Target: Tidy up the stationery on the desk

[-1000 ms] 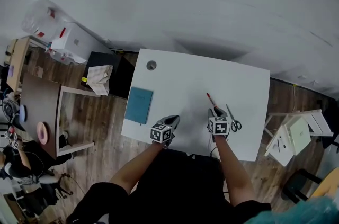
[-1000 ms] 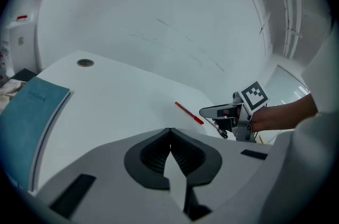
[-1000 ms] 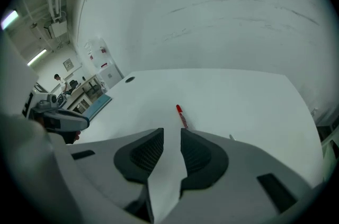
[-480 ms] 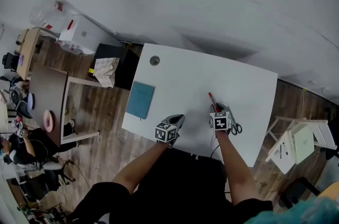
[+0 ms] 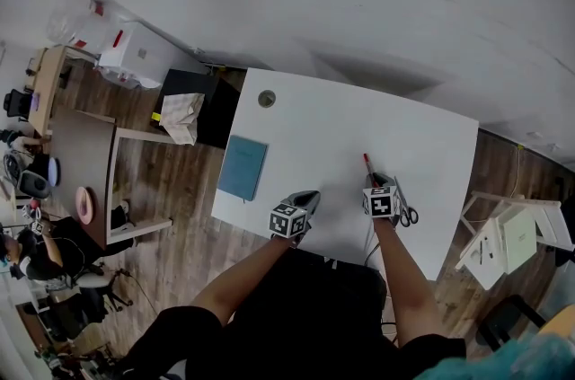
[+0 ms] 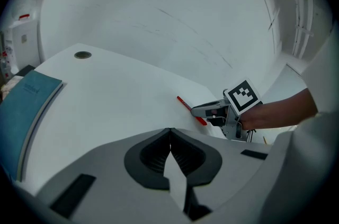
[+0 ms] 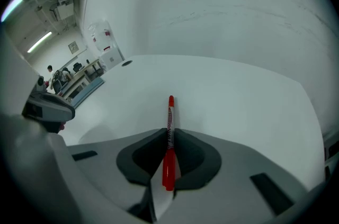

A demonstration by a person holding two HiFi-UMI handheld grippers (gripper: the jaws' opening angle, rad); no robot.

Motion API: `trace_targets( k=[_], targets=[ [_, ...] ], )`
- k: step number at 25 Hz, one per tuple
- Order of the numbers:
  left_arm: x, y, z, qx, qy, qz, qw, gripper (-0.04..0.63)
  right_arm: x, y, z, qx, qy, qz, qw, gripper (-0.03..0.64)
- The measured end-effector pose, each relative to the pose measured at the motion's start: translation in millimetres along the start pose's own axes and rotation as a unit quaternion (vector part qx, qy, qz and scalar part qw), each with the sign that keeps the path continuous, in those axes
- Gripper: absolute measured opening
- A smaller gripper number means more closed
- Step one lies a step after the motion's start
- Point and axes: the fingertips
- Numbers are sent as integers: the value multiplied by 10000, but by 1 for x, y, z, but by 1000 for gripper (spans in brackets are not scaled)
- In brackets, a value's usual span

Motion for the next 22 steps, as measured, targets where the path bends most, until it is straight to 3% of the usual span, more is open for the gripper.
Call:
trace_targets(
  k=[7,13,22],
  targets=[
    [31,-11,16,-146,97,-122,9998,14,35,-14,-4,-299,109,-336,9989,60],
    [85,-20,41,-239,-18,-480,9986,14,87,-25,-24,-443,136,-682,9966,60],
    [163,-18,73,-252,64,-460,9986,14,162,-37,-60,-547,242,-1138,9917,60]
  ],
)
Point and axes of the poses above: the fingertips, and each gripper's own axes: z backward along the fingers, x to its left, y out of its underside, and after that the axes turned 13 degrees about -y, right-handed
